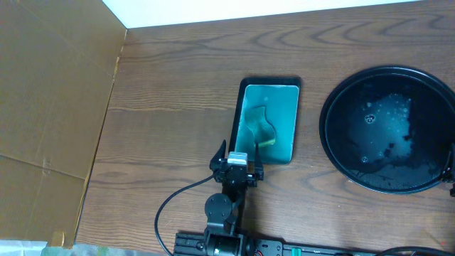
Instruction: Clean dirty plates on tray and stack at the side
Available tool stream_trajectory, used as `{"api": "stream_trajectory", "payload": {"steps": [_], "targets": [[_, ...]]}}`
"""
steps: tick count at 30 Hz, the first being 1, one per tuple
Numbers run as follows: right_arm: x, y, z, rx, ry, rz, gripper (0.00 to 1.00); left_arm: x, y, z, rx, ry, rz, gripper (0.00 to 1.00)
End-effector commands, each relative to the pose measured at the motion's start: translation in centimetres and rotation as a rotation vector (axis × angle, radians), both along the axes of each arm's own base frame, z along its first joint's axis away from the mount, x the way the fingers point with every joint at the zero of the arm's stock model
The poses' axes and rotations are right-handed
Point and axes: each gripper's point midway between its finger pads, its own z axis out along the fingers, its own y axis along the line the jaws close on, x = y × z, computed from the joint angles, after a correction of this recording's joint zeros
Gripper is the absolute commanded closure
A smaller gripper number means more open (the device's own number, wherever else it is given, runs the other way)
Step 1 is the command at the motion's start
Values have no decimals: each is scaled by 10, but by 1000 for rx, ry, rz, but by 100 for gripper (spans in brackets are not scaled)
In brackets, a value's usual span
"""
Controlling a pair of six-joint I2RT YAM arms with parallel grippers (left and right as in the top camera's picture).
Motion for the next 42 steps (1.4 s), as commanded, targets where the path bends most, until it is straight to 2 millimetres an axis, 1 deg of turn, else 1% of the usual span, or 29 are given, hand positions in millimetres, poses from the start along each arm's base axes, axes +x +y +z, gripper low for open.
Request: {"api": "stream_trajectory", "payload": {"steps": [1, 3, 5, 7, 10, 12, 17, 22, 42], "targets": [[0, -3, 0, -9, -1, -15, 1, -1, -3, -11, -10, 31, -22, 17], [0, -3, 0, -9, -1, -15, 1, -2, -3, -18, -9, 62, -18, 17], [0, -3, 0, -9, -1, -15, 1, -2, 4, -18, -43, 64, 24, 17], [0, -3, 0, -9, -1, -15, 1, -2, 15, -19, -115, 66, 101, 17], [0, -3, 0, -9, -1, -15, 1, -2, 25, -18, -215, 53, 171, 17], [0, -3, 0, -9, -1, -15, 1, -2, 29, -18, -260, 49, 195, 17], [0, -3, 0, -9, -1, -15, 1, -3, 29, -18, -253, 50, 196, 17], [0, -3, 0, -9, -1, -15, 1, -2, 27, -18, -198, 55, 179, 17], [0, -3, 0, -9, -1, -15, 1, -2, 26, -18, -200, 55, 171, 17]]}}
